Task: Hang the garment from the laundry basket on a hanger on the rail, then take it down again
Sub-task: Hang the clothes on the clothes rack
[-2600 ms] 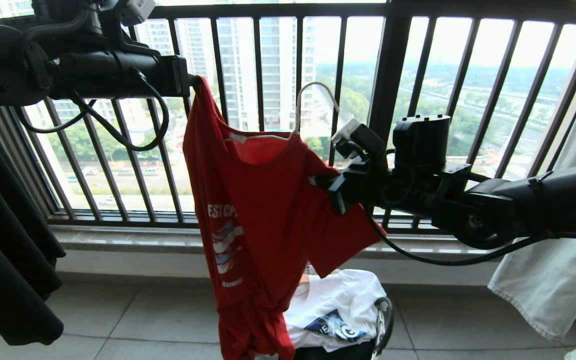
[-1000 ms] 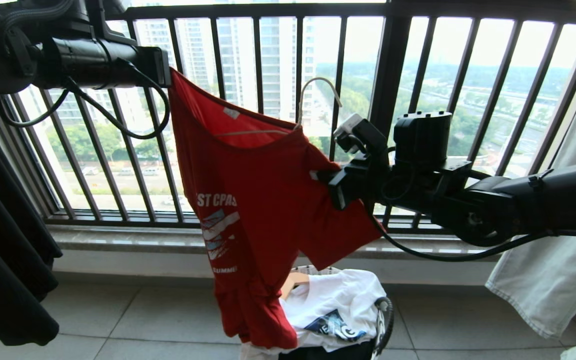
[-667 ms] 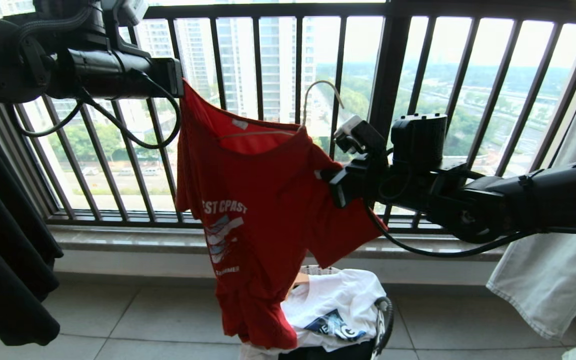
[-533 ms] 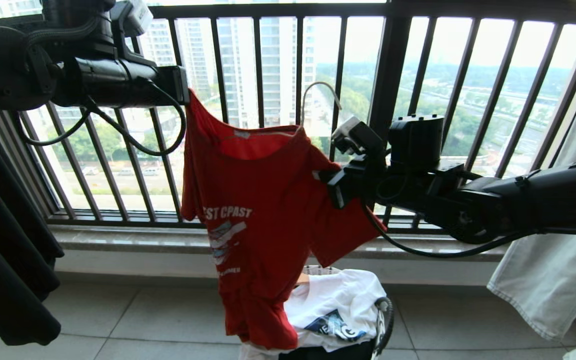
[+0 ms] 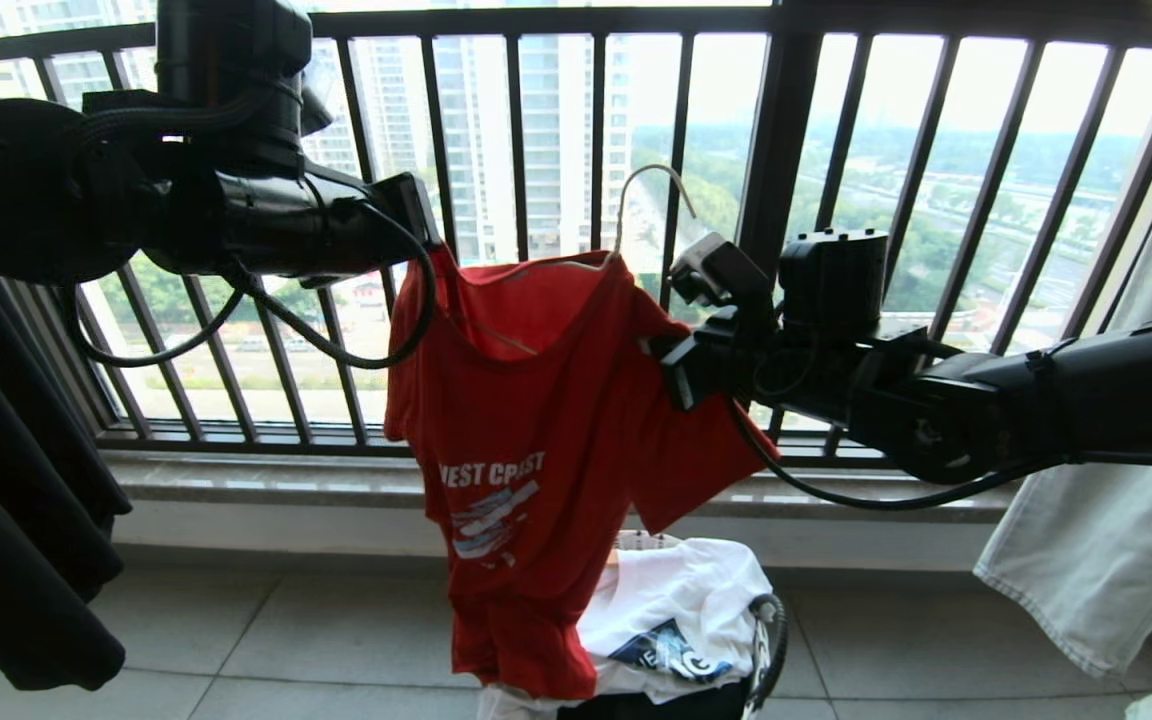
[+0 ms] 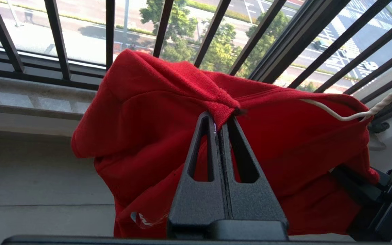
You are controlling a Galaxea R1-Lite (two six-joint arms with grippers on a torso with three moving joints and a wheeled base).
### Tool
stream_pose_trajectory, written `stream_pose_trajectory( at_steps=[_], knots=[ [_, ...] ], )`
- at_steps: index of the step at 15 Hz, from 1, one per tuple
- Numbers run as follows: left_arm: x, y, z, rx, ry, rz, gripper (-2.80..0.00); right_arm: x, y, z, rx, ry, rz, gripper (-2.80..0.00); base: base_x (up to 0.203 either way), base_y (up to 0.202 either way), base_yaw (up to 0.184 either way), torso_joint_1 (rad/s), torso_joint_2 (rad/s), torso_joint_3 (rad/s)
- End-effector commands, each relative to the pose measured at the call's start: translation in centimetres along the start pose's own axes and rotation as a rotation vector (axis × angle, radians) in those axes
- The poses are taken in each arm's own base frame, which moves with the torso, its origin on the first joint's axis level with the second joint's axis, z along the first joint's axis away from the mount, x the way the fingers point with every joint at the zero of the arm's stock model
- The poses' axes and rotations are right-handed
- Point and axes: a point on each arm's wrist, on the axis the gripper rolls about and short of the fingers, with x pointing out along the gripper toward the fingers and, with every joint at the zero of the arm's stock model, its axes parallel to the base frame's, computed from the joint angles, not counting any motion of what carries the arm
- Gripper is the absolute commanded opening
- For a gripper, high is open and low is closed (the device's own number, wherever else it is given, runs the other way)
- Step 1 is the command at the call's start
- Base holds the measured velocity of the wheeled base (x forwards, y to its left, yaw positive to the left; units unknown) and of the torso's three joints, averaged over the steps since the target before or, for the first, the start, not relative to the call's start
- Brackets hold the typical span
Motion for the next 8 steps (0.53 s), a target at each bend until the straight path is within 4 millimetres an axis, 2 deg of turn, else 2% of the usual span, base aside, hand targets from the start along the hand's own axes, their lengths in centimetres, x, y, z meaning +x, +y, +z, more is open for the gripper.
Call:
stream_pose_trajectory(
  at_steps=[1, 4, 8],
  knots=[
    [0.1, -0.2, -0.7, -0.016, 0.021, -0.008, -2.8, 0.2, 0.3, -0.2, 0.0, 0.005, 0.009, -2.8, 0.0, 0.0, 0.0, 0.0, 0.0, 0.0],
    [2.1, -1.4, -1.1, -0.028, -0.062, -0.071, -2.8, 1.1, 2.2, -1.1, -0.002, 0.032, 0.057, -2.8, 0.0, 0.0, 0.0, 0.0, 0.0, 0.0],
    [2.1, -2.3, -1.6, -0.101, -0.06, -0.1, -2.8, 2.1, 4.3, -1.7, -0.008, 0.052, 0.087, -2.8, 0.0, 0.0, 0.0, 0.0, 0.0, 0.0]
  ],
)
